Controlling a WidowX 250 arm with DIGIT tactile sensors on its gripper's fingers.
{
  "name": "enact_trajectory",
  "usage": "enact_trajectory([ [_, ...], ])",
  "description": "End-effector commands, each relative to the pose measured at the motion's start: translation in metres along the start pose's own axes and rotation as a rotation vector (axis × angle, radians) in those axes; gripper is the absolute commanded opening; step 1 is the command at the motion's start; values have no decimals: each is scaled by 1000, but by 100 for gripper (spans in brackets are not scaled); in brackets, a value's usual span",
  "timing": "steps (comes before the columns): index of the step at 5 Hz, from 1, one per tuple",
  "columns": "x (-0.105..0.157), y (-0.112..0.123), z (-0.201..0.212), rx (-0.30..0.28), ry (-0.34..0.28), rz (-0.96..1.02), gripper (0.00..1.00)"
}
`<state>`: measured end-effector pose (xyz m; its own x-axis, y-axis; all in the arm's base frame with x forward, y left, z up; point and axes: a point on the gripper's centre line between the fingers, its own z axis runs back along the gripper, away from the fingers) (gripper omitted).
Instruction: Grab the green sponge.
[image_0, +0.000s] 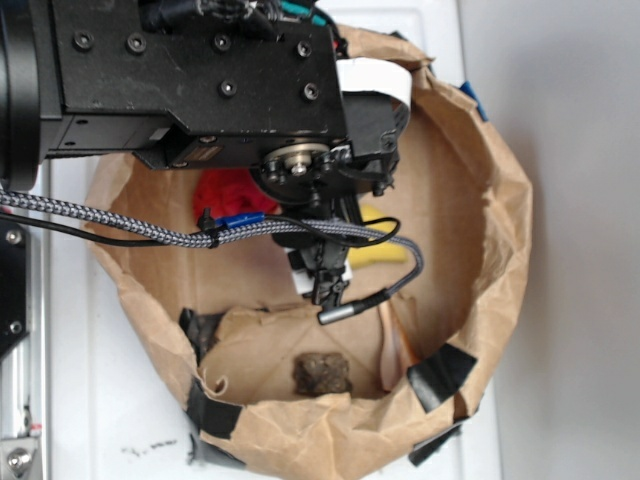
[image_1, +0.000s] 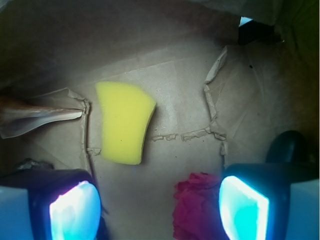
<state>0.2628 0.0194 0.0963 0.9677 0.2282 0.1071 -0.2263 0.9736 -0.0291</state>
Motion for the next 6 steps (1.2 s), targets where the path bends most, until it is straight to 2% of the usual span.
enact_trajectory([
  [1, 19, -9, -3, -67, -39, 64, 100],
  [4, 37, -16, -24, -34, -77, 104, 100],
  [6, 48, -19, -41, 14, -90, 131, 100],
])
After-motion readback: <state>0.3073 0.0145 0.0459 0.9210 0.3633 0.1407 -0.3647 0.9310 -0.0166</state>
